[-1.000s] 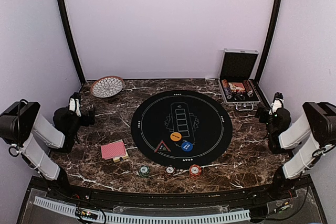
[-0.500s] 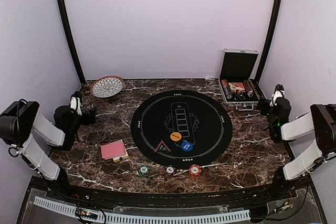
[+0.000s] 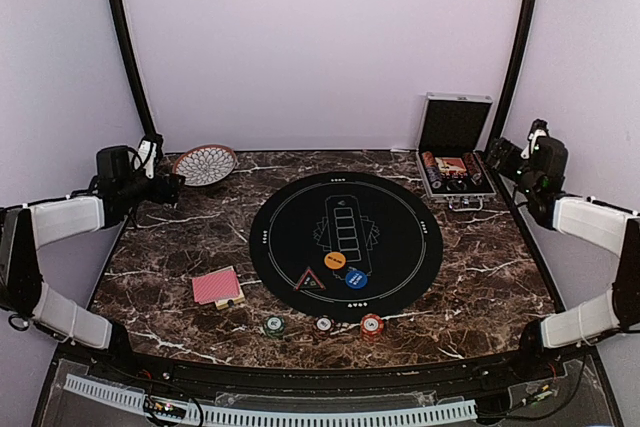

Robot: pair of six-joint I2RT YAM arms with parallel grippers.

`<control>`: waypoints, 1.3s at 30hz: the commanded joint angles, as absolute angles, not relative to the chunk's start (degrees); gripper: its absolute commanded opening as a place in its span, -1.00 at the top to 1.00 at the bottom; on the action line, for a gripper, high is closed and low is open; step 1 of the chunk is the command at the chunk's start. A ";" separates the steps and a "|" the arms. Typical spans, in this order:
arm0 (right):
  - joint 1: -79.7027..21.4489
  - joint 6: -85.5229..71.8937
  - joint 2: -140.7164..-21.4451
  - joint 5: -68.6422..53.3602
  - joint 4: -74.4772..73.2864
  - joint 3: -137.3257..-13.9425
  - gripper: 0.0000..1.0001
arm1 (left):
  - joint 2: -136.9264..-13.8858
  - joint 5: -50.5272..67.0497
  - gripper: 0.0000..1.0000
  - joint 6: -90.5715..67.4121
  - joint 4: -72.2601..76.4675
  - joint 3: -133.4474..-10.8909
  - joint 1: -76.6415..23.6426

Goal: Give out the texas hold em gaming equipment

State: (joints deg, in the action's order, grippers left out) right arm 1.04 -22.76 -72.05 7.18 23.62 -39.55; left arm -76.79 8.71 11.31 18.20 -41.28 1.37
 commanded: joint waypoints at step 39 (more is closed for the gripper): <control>-61.03 -10.31 -110.68 -1.32 -16.26 -74.19 -0.50 | -75.50 13.17 -0.98 19.98 -35.54 -60.22 1.94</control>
